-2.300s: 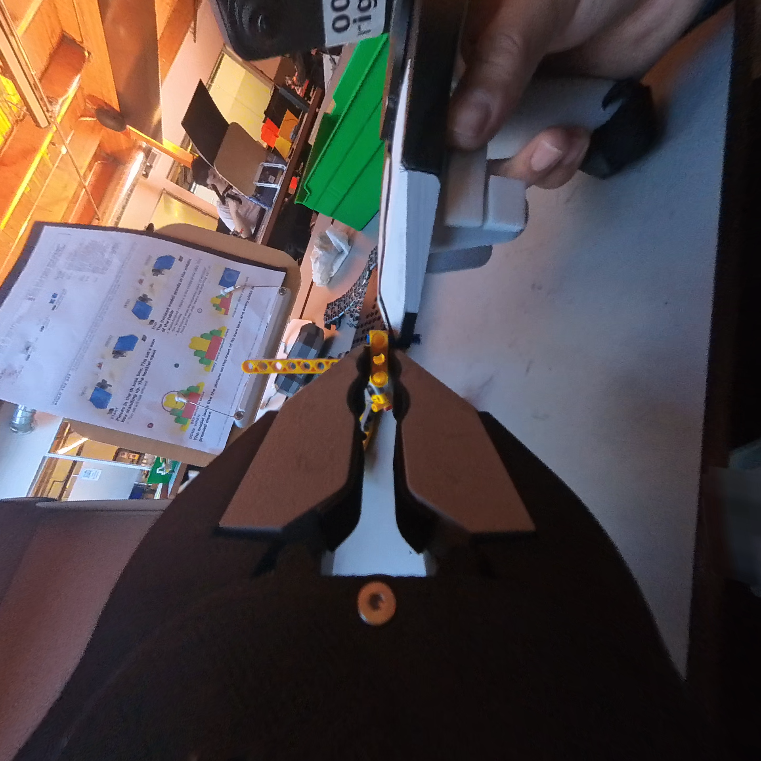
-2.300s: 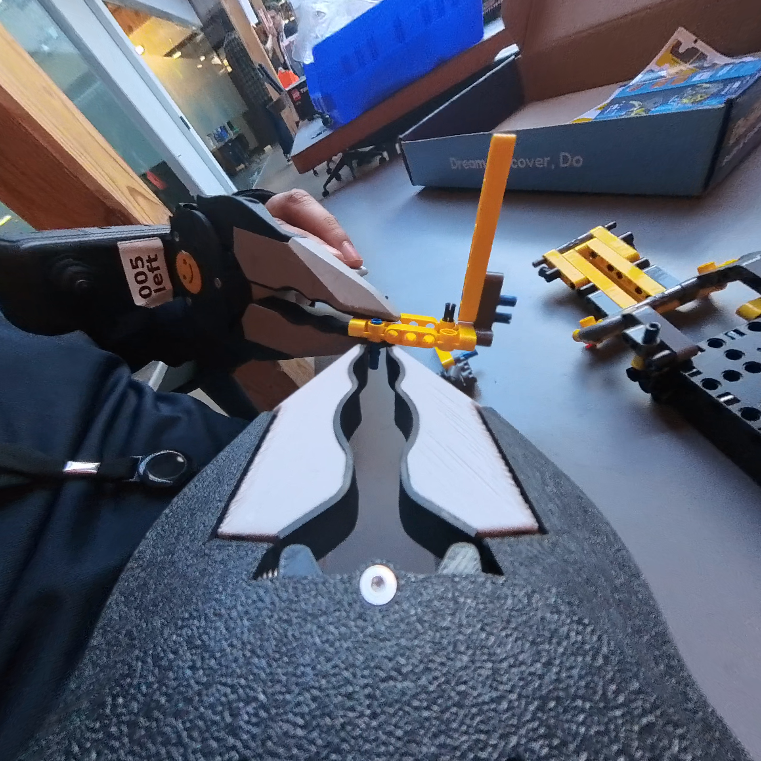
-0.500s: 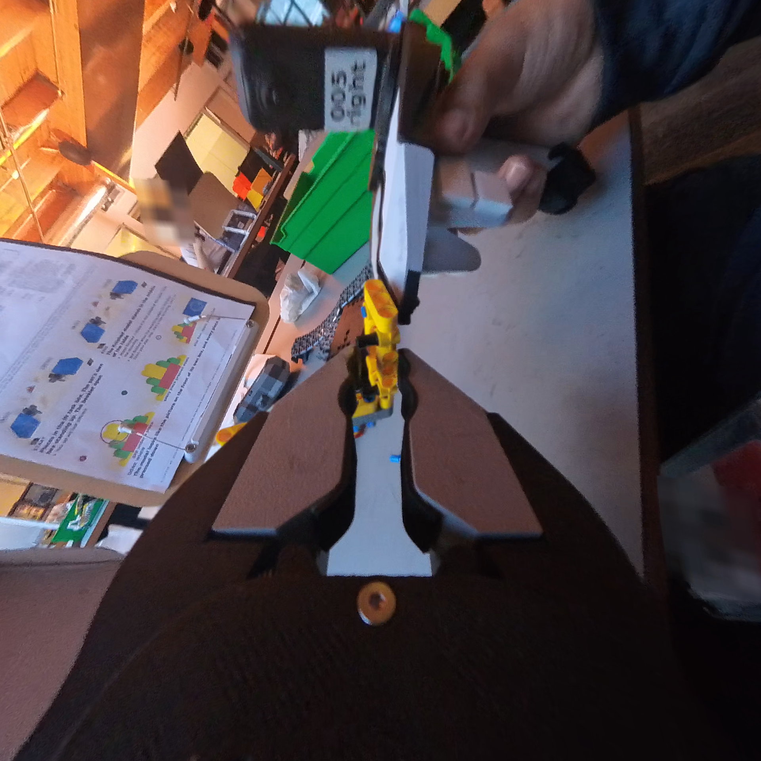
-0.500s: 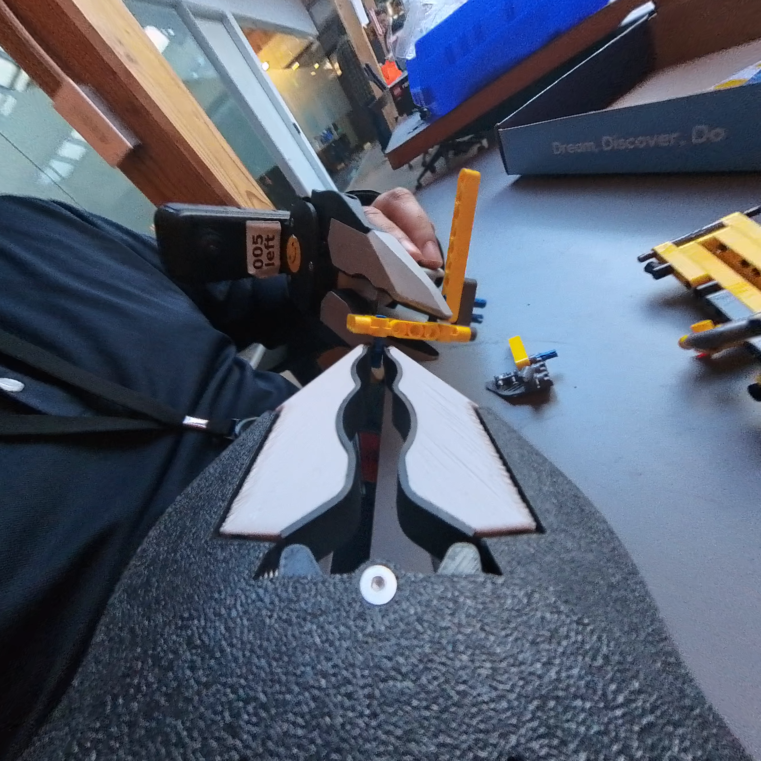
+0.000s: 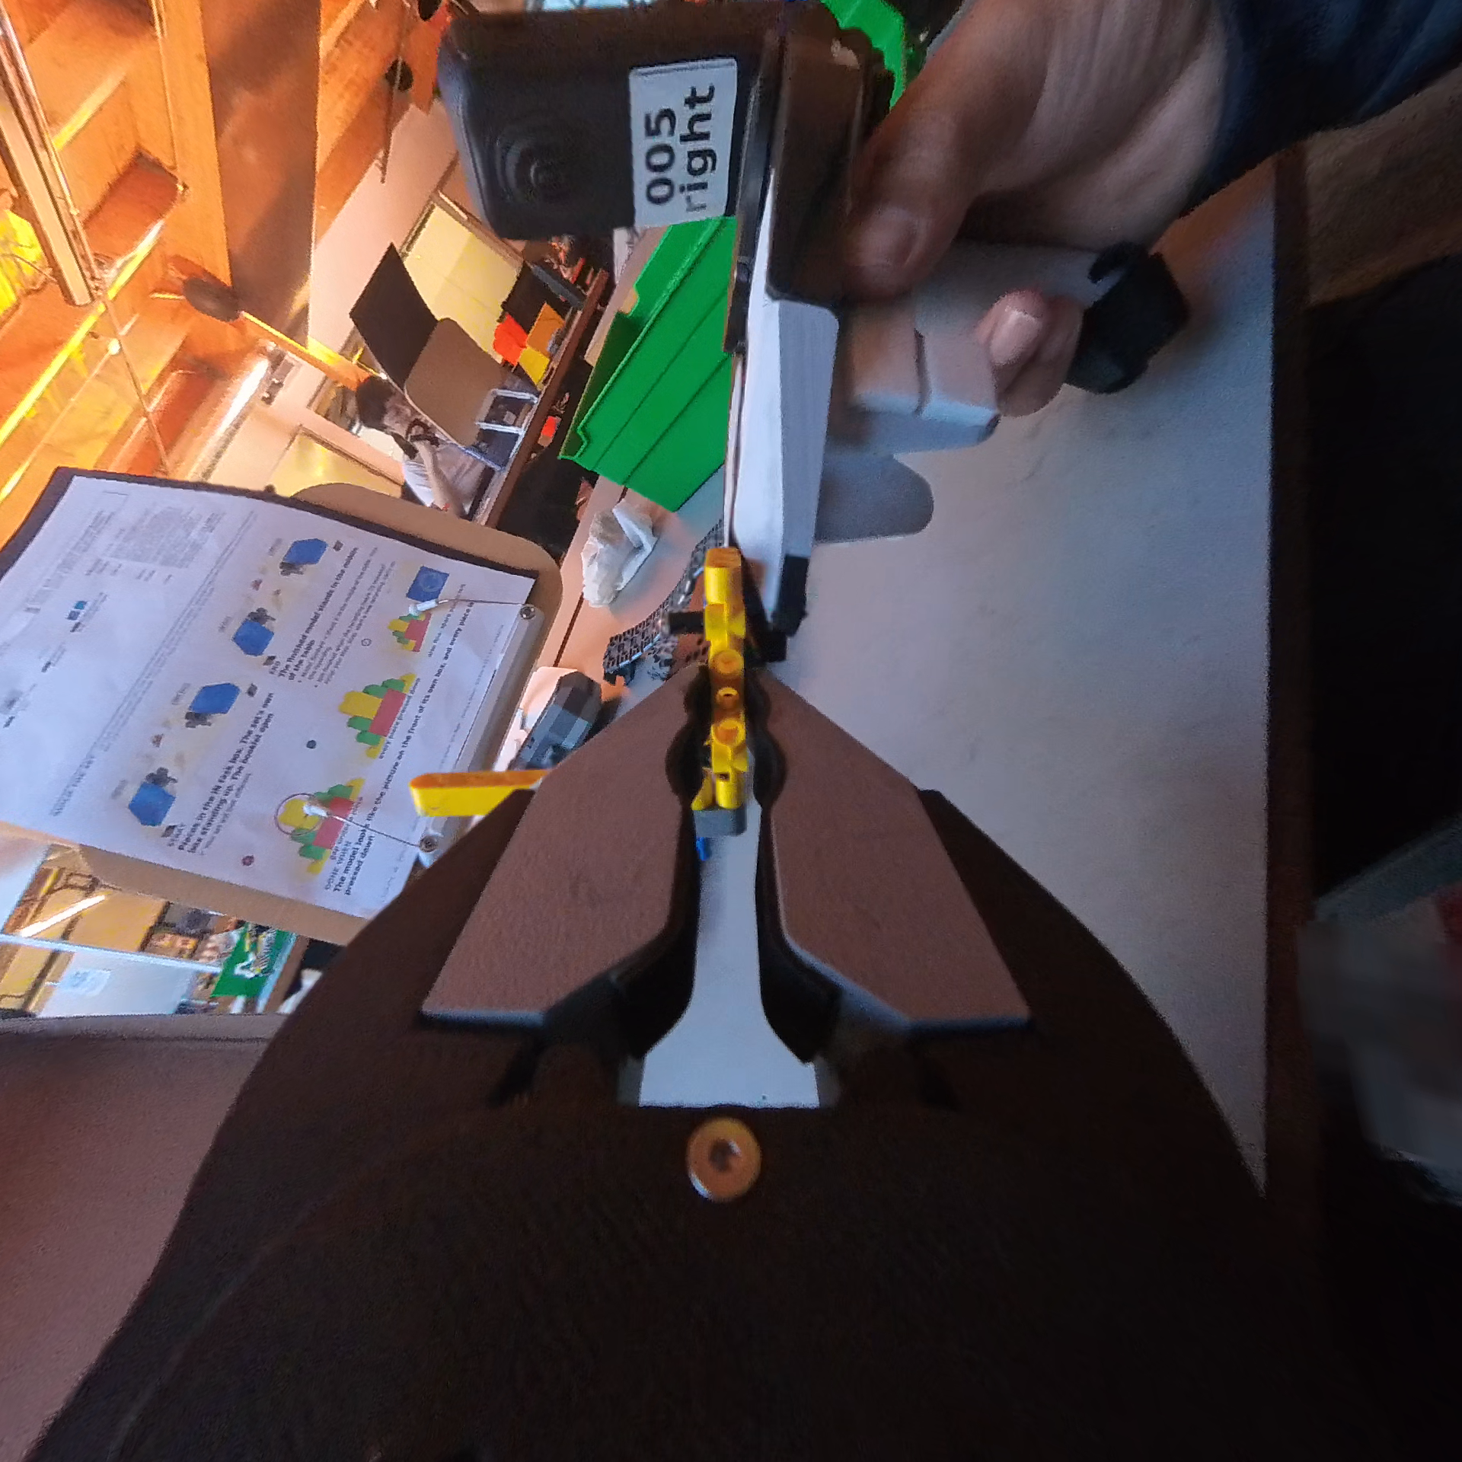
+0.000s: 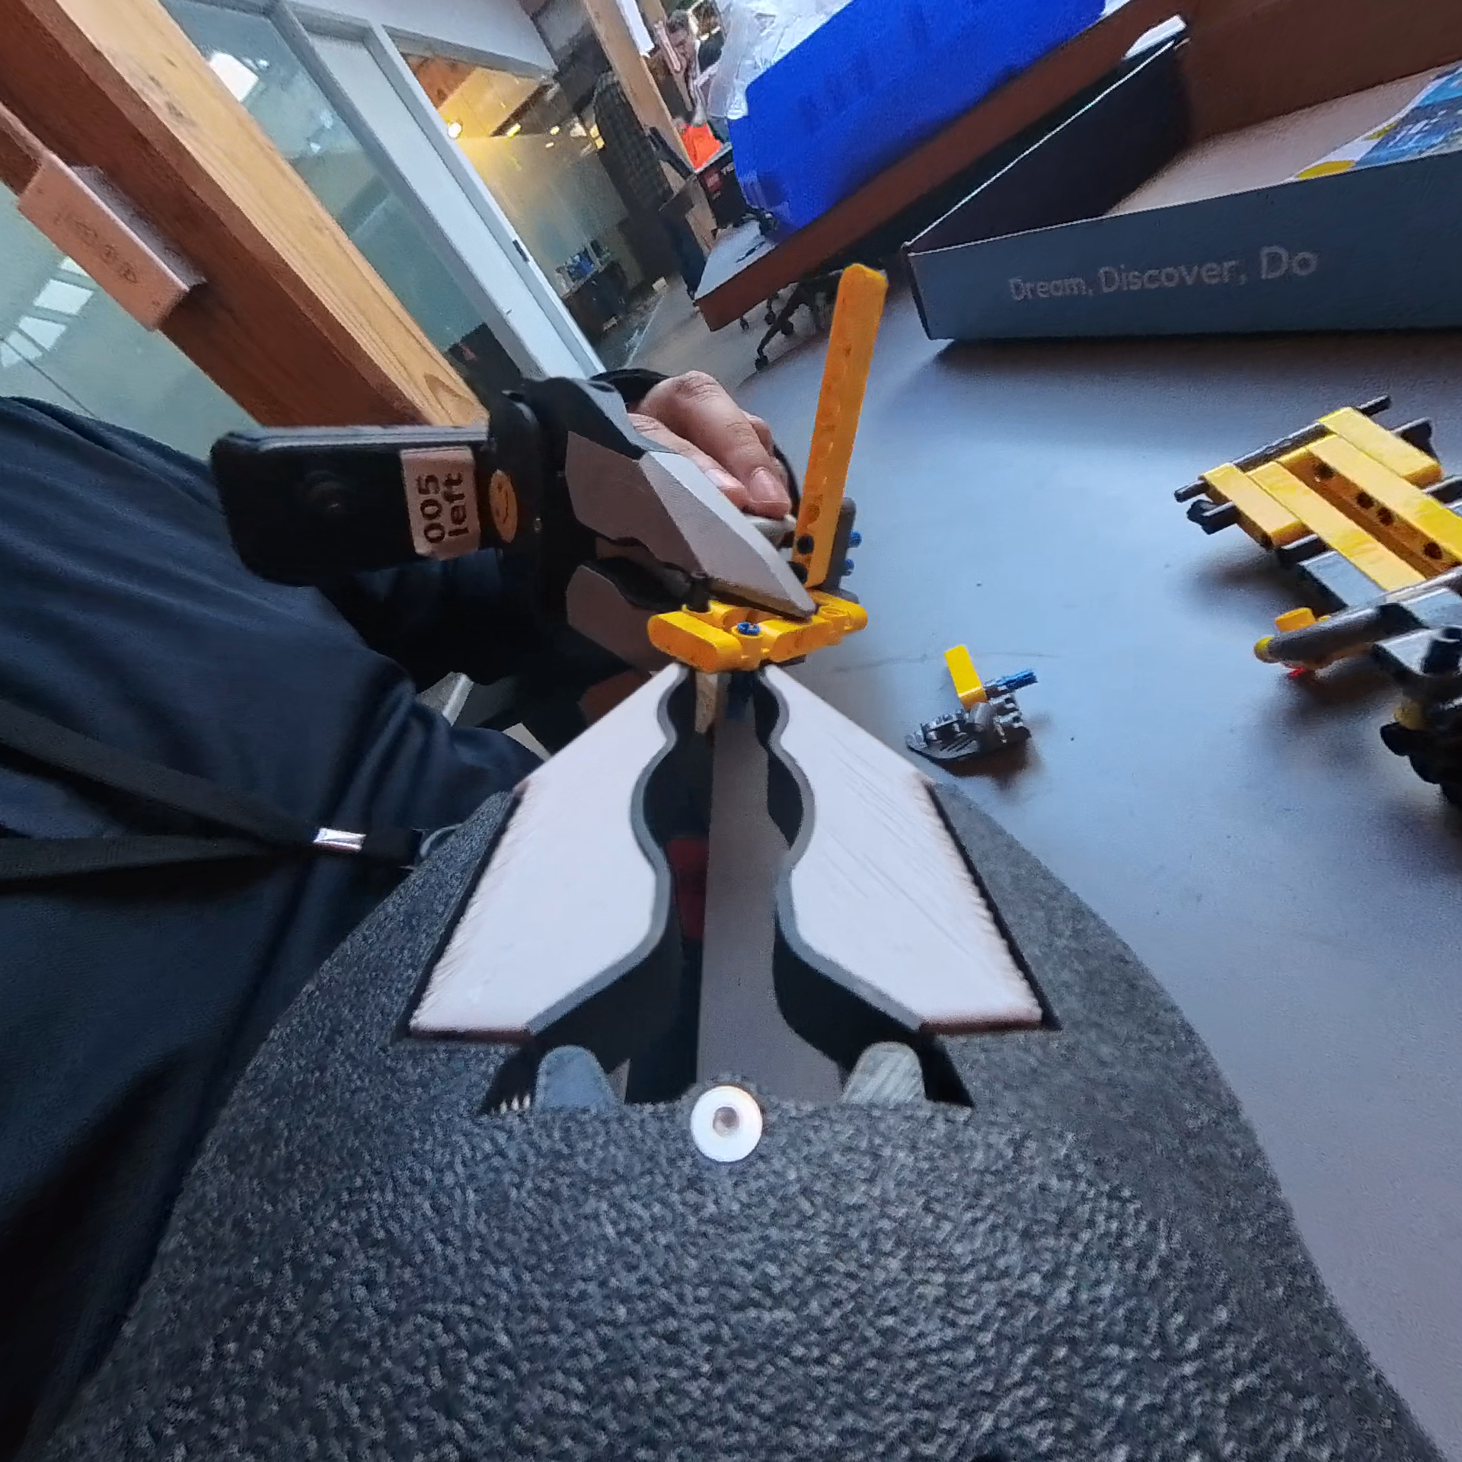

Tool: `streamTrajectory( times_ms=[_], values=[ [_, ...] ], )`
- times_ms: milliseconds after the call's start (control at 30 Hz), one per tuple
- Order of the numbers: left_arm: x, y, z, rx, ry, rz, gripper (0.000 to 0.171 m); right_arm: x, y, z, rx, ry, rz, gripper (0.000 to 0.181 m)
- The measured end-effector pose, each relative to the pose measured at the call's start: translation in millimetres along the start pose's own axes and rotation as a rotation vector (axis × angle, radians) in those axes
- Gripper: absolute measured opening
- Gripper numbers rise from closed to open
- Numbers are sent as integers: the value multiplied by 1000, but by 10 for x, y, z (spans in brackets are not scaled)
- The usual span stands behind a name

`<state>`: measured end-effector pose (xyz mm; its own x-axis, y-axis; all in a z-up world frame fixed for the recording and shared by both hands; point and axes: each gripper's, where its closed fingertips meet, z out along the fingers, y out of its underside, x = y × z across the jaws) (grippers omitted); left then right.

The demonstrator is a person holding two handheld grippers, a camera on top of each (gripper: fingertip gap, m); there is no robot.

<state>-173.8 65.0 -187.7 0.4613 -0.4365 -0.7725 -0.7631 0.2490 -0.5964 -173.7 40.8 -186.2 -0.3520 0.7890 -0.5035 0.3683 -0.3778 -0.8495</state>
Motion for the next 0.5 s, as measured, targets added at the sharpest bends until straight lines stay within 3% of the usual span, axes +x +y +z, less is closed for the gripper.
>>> streamTrajectory(
  times_ms=[133, 233, 333, 500],
  values=[
    [5, -15, 2, 24, 12, -57, 6, 1, -8, -5, -1, 21, -30, 2],
    [13, 87, 57, -33, 7, -50, 25, -42, 8, 11, -8, -5, -26, 2],
    [71, 75, 57, -35, 14, 7, 8, -32, 56, 42, -30, 1, -36, 1],
    [110, 69, 64, -35, -8, 95, 8, -72, 117, 66, -59, -30, -41, 1]
  ],
)
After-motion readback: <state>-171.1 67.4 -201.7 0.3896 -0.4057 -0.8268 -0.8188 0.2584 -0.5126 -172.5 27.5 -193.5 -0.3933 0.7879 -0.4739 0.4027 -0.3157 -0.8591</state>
